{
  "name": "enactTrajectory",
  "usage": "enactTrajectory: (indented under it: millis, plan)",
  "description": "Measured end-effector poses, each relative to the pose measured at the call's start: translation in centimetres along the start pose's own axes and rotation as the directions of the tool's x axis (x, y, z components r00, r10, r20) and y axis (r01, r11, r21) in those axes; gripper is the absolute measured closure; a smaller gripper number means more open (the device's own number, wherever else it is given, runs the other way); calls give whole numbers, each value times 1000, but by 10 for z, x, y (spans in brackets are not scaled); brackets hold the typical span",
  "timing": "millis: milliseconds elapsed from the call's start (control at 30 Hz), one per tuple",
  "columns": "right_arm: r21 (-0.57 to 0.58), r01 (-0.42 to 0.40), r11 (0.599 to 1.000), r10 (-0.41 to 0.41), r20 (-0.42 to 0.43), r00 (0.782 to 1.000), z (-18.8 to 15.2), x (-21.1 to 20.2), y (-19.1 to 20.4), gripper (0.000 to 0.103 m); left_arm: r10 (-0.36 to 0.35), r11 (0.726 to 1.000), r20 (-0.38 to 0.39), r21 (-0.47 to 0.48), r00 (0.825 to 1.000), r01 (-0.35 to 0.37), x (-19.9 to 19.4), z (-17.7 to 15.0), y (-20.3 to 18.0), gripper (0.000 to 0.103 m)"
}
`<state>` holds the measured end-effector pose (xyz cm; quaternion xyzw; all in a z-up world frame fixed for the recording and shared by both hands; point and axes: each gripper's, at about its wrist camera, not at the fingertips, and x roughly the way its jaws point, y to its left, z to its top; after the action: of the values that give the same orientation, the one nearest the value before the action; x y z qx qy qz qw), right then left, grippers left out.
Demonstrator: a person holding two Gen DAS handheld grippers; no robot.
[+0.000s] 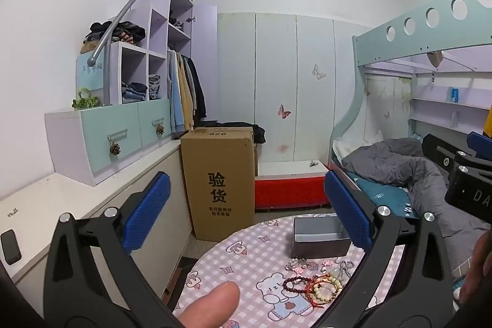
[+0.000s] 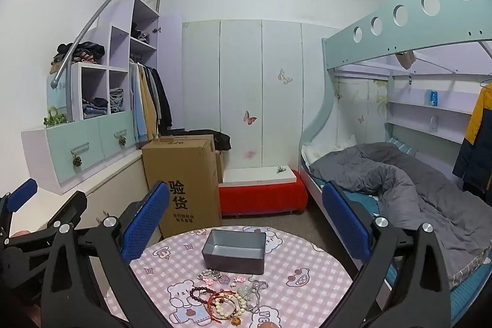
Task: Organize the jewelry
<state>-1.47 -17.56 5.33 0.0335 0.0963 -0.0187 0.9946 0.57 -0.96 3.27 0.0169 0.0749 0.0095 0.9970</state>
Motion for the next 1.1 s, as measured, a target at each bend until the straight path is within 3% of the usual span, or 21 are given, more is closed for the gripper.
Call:
enactTrajectory:
  millis: [600, 1100]
  plan:
    - [1, -5, 1000, 5, -6, 1000, 2, 13, 1, 8, 12, 1000, 16, -11, 1000, -12, 1, -4, -9, 5]
    - [1, 7, 1000, -7, -44, 999, -2, 33, -3, 8, 6, 1000, -30, -7, 1000, -6, 26, -6, -7, 5]
